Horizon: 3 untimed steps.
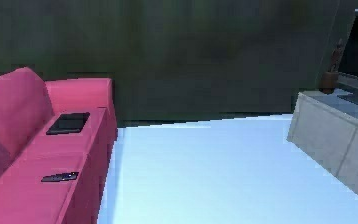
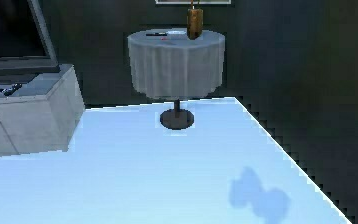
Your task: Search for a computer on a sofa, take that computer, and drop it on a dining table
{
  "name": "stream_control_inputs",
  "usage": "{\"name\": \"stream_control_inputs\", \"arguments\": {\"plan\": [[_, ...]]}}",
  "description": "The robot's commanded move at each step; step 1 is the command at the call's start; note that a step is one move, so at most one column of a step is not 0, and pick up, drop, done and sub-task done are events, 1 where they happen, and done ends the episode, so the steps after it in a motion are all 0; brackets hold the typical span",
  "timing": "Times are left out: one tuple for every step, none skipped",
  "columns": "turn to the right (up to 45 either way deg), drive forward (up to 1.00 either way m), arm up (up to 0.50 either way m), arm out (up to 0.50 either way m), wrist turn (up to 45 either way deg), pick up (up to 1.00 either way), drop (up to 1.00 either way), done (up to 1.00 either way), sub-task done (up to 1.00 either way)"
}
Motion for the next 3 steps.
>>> {"name": "stream_control_inputs", "arguments": {"plan": [[-9.0, 0.00, 0.00, 0.00, 0.0, 0.00, 0.00, 0.00, 0.00], [0.0, 1.00, 0.00, 0.00, 0.0, 0.00, 0.00, 0.00, 0.00], [-9.0, 0.00, 0.00, 0.00, 0.0, 0.00, 0.00, 0.00, 0.00]]}}
